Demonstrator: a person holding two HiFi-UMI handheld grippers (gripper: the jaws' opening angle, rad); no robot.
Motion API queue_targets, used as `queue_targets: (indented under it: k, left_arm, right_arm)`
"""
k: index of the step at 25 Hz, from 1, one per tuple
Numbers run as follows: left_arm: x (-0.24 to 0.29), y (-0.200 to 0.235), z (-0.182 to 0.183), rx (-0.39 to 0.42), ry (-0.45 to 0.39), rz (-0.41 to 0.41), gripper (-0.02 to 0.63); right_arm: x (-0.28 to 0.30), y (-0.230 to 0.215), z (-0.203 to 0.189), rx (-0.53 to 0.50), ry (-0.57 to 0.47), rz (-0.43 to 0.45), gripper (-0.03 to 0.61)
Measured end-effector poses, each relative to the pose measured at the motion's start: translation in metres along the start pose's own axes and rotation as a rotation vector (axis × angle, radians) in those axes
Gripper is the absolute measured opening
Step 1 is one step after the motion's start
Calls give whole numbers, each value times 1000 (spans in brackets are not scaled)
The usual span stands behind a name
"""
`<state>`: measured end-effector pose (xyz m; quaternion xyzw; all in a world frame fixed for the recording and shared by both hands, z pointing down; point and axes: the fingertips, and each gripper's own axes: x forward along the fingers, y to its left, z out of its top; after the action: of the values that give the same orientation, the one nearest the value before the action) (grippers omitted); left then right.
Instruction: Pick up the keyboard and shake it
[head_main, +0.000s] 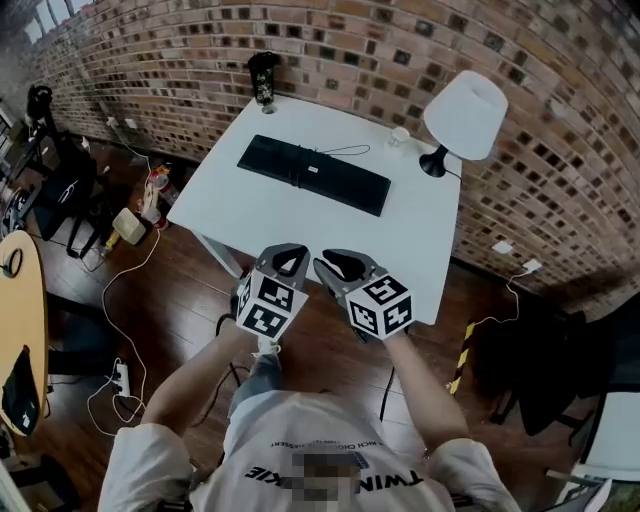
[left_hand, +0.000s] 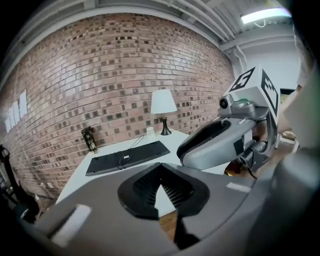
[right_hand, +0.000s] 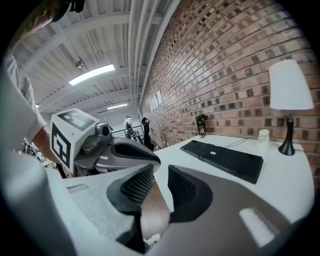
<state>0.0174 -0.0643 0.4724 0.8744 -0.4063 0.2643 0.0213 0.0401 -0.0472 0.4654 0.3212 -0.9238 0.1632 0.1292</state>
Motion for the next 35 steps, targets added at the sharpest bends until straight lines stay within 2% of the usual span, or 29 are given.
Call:
queue_targets:
  k: [6,15,19,24,35]
  left_arm:
    - [-34,-47,-2,-140,-47,147,7]
    - [-92,-110,-6,-248,-81,294,6]
    - [-114,-128,-7,-272,-82,318,6]
    - [-130,-146,-19,-303,-84,333,6]
    - [-147,-162,-24,-285,-103,353,6]
  right_arm:
    - [-48,22,-20,48,-47,-53,92]
    - [-109,66,-52,37,-32,-91,92]
    - [-124,86,-58,52,-30,-85,60]
    - [-138,101,-65,33,-48,-101,57]
    - [-143,118,-76,18,-66,-112,56]
